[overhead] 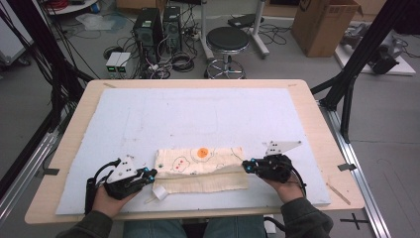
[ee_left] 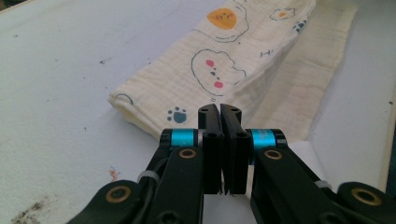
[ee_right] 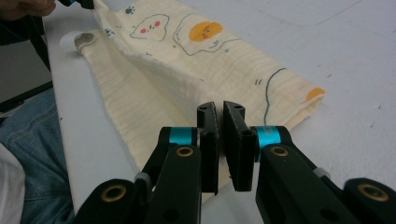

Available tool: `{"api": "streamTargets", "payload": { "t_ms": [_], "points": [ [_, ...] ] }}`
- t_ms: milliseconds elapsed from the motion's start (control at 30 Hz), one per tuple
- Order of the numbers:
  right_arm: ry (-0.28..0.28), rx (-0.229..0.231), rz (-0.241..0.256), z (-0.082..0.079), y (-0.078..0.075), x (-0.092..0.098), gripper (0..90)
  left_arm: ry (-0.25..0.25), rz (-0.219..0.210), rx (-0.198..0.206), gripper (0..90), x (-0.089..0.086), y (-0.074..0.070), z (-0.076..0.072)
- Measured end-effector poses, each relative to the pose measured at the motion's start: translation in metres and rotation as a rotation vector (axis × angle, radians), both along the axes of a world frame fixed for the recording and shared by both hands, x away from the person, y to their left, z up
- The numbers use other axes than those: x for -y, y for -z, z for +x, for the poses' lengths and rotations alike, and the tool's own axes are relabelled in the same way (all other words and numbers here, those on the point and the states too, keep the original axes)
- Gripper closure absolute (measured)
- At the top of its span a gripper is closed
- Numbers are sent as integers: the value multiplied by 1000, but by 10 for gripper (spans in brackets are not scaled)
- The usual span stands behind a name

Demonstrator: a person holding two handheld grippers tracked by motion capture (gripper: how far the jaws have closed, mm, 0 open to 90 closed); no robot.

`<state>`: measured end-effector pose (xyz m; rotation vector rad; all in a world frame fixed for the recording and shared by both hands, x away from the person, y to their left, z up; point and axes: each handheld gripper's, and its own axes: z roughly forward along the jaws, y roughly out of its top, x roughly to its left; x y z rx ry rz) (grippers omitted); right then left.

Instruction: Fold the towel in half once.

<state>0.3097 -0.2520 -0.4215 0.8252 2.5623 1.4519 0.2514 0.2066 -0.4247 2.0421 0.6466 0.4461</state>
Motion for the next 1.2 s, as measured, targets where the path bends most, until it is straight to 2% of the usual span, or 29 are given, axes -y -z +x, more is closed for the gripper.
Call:
{"api": "streamTargets", "payload": {
  "t_ms": [400, 533, 600, 667, 833, 933, 1000, 1133, 1200],
  "points": [
    [-29, -23, -25, -9, 5, -1, 826, 37, 3, -14, 858, -2, 1, -8],
    [-39, -36, -7, -12, 5, 2, 760, 75, -34, -11, 730, -2, -2, -11],
    [-48, -30, 12, -15, 3, 5, 732, 69, -70, -6, 698, -3, -5, -12],
    [-50, -16, 38, -17, 0, 7, 727, 60, -86, -9, 694, -3, -6, -8],
    [-76, -36, 19, -13, 1, -3, 715, 67, -42, -57, 728, 9, 1, 5],
    [-117, -56, -16, -11, 6, -11, 710, 79, -1, -71, 740, 13, 6, 7],
    [-140, -64, -38, -11, 9, -13, 719, 84, 16, -83, 749, 13, 9, 6],
    [-151, -97, -88, -12, 17, -12, 756, 80, 45, -119, 758, 9, 16, 7],
    [-154, -98, -107, -13, 19, -12, 759, 80, 62, -129, 757, 8, 18, 7]
  ]
}}
